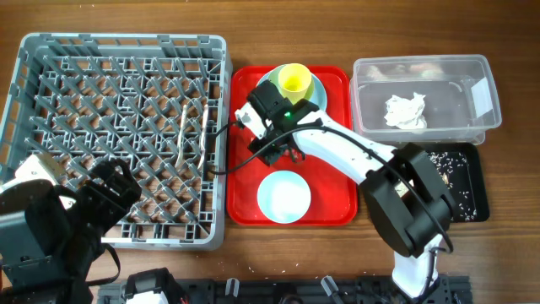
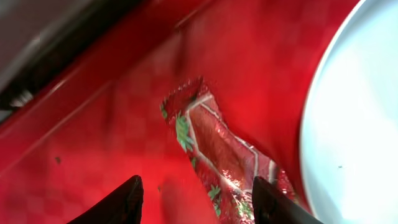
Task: Sort waste into correct bins and load items into the dishwasher rack
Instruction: 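Move the right gripper to the red wrapper and grasp it, then carry the red wrapper to the clear bin and release it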
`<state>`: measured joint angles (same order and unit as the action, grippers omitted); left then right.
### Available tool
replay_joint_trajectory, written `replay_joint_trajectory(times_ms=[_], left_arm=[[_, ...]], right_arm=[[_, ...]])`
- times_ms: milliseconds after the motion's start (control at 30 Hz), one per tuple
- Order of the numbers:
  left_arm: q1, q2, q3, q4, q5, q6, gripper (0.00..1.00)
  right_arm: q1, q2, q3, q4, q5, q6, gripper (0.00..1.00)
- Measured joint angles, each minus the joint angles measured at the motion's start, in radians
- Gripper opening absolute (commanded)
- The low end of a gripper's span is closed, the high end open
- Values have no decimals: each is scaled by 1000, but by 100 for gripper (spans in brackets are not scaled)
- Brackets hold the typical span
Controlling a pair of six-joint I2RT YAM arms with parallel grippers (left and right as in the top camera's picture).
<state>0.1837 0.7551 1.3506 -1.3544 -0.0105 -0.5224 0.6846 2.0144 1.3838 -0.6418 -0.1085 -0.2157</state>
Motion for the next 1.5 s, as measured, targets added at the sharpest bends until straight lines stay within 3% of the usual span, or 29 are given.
replay_joint_trajectory(times_ms=[200,233,300,333,633,833,967,1167,1200,1233,1300,1333,1500], left_arm=[[0,0,0,0,0,0,100],[0,0,0,0,0,0,100],[0,0,0,0,0,0,100],[0,0,0,0,0,0,100],[0,0,0,0,0,0,100],[0,0,0,0,0,0,100],[0,0,0,0,0,0,100],[0,0,0,0,0,0,100],[0,0,0,0,0,0,100],[0,0,0,0,0,0,100],[0,0,0,0,0,0,100],[0,0,0,0,0,0,100],[0,0,0,0,0,0,100]], right_arm=[[0,1,-76,64,2,-7,57],[0,1,-82,77,2,-8,47],[0,1,-86,93,5,-16,9],[0,1,-87,95,6,-14,4],[-1,-24,-80,19,5,32,4],[-32,-301,-62,29,50,61,4],[-165,-434,-33,18,116,73,4],[-529,-406,-45,-32,146,126,4],[-592,-395,-47,-35,143,140,9],[-622,-390,-48,-36,138,148,28],[-695,-372,-49,-39,93,170,41],[-719,-363,-49,-40,72,171,53],[-772,-342,-51,-59,19,188,59]])
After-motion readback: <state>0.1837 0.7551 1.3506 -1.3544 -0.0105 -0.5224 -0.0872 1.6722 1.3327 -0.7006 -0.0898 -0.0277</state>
